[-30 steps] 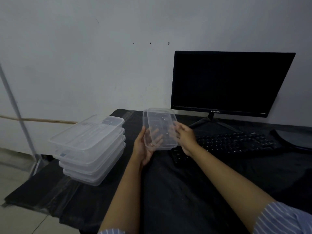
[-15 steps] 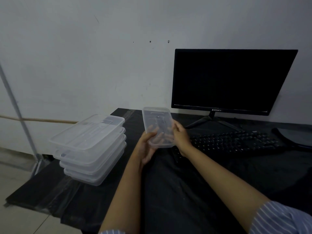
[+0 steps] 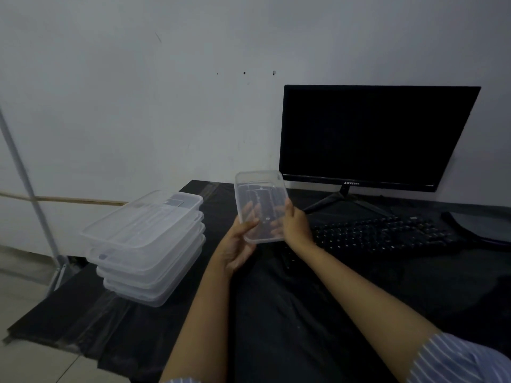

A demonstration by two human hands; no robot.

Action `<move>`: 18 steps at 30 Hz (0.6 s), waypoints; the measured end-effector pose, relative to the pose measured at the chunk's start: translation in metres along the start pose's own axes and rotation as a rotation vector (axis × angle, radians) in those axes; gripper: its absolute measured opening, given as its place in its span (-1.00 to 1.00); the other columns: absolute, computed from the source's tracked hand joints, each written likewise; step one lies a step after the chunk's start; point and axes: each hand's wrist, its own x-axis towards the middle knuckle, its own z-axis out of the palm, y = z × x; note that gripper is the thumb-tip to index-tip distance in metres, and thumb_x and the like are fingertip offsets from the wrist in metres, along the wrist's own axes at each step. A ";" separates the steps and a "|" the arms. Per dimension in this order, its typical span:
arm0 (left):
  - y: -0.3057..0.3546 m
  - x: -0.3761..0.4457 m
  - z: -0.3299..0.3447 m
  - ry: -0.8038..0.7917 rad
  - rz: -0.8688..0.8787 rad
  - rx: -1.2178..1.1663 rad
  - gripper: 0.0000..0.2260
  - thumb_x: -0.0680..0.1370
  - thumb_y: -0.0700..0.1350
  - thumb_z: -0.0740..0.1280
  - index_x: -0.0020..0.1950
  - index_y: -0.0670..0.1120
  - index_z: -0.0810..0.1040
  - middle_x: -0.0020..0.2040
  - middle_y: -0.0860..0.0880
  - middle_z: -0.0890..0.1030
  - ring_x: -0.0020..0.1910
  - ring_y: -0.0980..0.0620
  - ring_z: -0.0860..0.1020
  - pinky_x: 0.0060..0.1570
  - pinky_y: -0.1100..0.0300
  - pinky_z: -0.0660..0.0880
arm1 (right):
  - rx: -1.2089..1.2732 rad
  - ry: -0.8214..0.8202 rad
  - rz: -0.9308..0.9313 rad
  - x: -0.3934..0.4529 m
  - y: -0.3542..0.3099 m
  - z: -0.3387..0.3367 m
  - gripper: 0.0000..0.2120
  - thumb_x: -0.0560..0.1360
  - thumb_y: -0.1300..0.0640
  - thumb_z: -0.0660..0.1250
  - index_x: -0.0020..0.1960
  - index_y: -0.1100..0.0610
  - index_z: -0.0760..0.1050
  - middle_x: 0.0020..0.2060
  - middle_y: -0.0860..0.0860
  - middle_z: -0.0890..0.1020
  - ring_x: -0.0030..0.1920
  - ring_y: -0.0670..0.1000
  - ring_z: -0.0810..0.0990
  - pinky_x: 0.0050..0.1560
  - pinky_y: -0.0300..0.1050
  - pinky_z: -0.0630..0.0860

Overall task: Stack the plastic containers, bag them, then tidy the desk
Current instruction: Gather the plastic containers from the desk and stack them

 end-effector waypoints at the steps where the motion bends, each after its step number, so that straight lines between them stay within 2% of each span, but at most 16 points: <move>1: 0.000 0.000 -0.001 0.007 0.000 -0.007 -0.39 0.40 -0.29 0.40 0.44 -0.14 0.34 0.36 -0.23 0.48 0.29 -0.15 0.51 0.29 -0.01 0.45 | -0.008 0.002 -0.005 -0.001 -0.001 -0.001 -0.44 0.67 -0.11 -0.07 0.21 0.27 0.53 -0.17 0.23 0.67 -0.19 0.19 0.67 -0.06 0.10 0.64; 3: 0.000 0.000 -0.003 0.037 -0.007 -0.029 -0.52 0.47 -0.30 0.28 0.40 -0.15 0.39 0.30 -0.21 0.55 0.21 -0.14 0.57 0.23 0.00 0.51 | -0.021 -0.019 0.008 -0.003 -0.003 -0.005 -0.44 0.67 -0.12 -0.07 0.22 0.24 0.53 -0.15 0.21 0.68 -0.21 0.17 0.68 -0.08 0.06 0.64; 6: 0.000 -0.002 0.000 0.108 -0.034 0.033 -0.60 0.51 -0.20 0.28 0.35 -0.19 0.45 0.21 -0.21 0.59 0.14 -0.14 0.59 0.27 -0.05 0.46 | -0.038 -0.070 0.031 -0.010 -0.008 -0.015 -0.47 0.67 -0.11 -0.09 0.24 0.21 0.51 -0.25 0.11 0.65 -0.38 0.01 0.62 -0.36 -0.20 0.56; 7: 0.000 -0.003 0.003 0.142 -0.045 0.100 -0.62 0.50 -0.13 0.28 0.30 -0.20 0.49 0.16 -0.20 0.62 0.11 -0.14 0.61 0.24 -0.05 0.48 | -0.045 -0.078 0.035 -0.013 -0.010 -0.020 -0.48 0.67 -0.11 -0.09 0.24 0.20 0.50 -0.27 0.09 0.63 -0.39 0.00 0.61 -0.39 -0.22 0.54; 9: -0.001 -0.003 0.009 0.235 -0.059 0.178 -0.57 0.48 -0.01 0.28 0.26 -0.23 0.52 0.08 -0.20 0.65 0.06 -0.16 0.62 0.20 -0.09 0.49 | -0.036 -0.107 0.049 -0.019 -0.013 -0.032 -0.49 0.67 -0.11 -0.08 0.25 0.21 0.47 -0.28 0.09 0.61 -0.39 0.03 0.58 -0.35 -0.15 0.55; 11: 0.000 0.000 0.014 0.363 -0.066 0.169 -0.51 0.53 0.06 0.24 0.30 -0.28 0.50 0.12 -0.27 0.60 0.11 -0.24 0.57 0.28 -0.18 0.43 | -0.019 -0.174 0.095 -0.025 -0.015 -0.042 -0.49 0.68 -0.09 -0.08 0.25 0.24 0.46 -0.28 0.12 0.60 -0.38 0.08 0.57 -0.31 -0.07 0.55; 14: 0.012 0.005 0.031 0.481 -0.105 0.199 -0.37 0.51 0.29 0.20 0.24 -0.24 0.56 0.07 -0.27 0.63 0.04 -0.23 0.60 0.21 -0.16 0.47 | -0.048 -0.305 0.162 -0.039 -0.018 -0.059 -0.48 0.69 -0.06 -0.08 0.20 0.30 0.49 -0.30 0.14 0.61 -0.40 0.10 0.58 -0.40 -0.14 0.54; 16: 0.023 0.006 0.043 0.540 -0.109 0.324 -0.23 0.42 0.44 0.18 0.23 -0.21 0.56 0.11 -0.26 0.63 0.09 -0.23 0.61 0.23 -0.15 0.49 | -0.082 -0.360 0.167 -0.049 -0.019 -0.070 -0.51 0.68 -0.03 -0.08 0.11 0.28 0.50 -0.29 0.16 0.63 -0.44 0.10 0.61 -0.43 -0.16 0.55; 18: 0.031 0.005 0.055 0.665 -0.071 0.536 -0.18 0.38 0.50 0.14 0.18 -0.20 0.58 0.10 -0.23 0.63 0.08 -0.20 0.62 0.22 -0.14 0.50 | -0.072 -0.402 0.171 -0.056 -0.022 -0.076 -0.47 0.67 -0.07 -0.11 -0.02 0.26 0.51 -0.28 0.18 0.65 -0.41 0.12 0.65 -0.39 -0.11 0.61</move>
